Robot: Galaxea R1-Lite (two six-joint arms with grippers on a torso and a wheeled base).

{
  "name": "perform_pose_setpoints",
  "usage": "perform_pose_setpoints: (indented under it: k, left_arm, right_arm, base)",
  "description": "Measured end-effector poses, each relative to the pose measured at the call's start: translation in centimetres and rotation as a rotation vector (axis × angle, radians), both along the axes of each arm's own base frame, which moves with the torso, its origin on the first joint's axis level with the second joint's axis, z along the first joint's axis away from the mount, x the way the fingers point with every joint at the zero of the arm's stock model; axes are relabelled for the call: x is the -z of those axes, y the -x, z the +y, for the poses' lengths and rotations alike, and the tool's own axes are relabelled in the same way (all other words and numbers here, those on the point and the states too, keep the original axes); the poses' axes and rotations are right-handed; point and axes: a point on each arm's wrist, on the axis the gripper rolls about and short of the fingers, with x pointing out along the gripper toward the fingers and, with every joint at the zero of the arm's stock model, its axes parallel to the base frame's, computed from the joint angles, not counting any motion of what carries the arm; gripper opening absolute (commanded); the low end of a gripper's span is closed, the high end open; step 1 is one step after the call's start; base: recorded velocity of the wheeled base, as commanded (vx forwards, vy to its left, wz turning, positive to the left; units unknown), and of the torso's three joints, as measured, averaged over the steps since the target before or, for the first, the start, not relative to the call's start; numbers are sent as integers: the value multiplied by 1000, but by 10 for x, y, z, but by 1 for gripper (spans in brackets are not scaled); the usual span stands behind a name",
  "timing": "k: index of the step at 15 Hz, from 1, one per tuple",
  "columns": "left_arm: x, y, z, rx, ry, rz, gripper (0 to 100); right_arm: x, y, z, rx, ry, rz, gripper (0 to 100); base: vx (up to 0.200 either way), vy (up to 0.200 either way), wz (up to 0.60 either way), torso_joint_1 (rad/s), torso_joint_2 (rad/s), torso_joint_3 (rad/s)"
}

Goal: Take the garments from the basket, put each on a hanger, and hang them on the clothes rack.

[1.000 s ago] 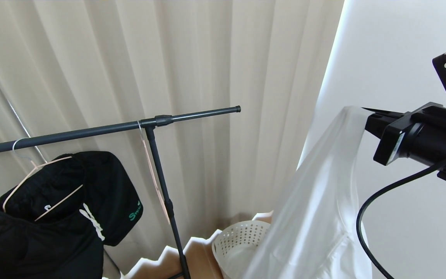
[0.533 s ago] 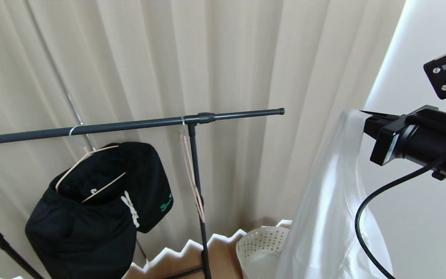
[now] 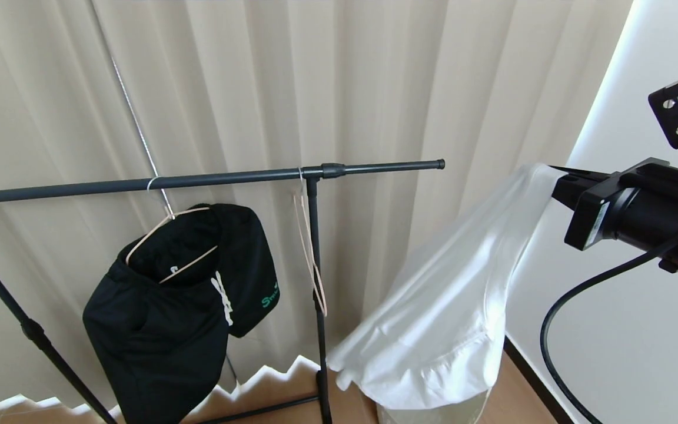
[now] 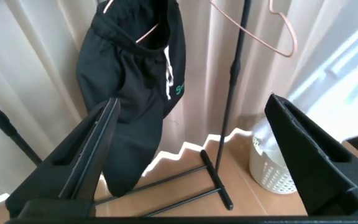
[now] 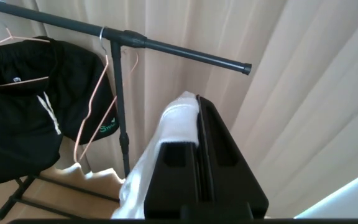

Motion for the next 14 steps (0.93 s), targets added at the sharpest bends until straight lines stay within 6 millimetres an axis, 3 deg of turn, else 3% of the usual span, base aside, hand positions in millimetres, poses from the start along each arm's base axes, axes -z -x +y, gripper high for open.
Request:
perform_pose_setpoints:
  k: [2,6,11,14]
  left_arm:
    - [0,0,0,-1,2,1,100]
    - [0,0,0,0,2,1,100]
    - [0,0,0,0,1,1,100]
    - [0,0,0,-1,1,0,100]
  right_arm:
    - [1,0,0,0,1,2,0]
    - [1,0,0,0,1,2,0]
    - [2,0,0,1,4,7,0]
    - [2,0,0,1,3,9,0]
  base:
    - [0,200,0,5,2,2]
    - [0,0,0,0,0,0]
    - [-200,0,0,13,8,-2]
    - [0,0,200,-6,-2,4]
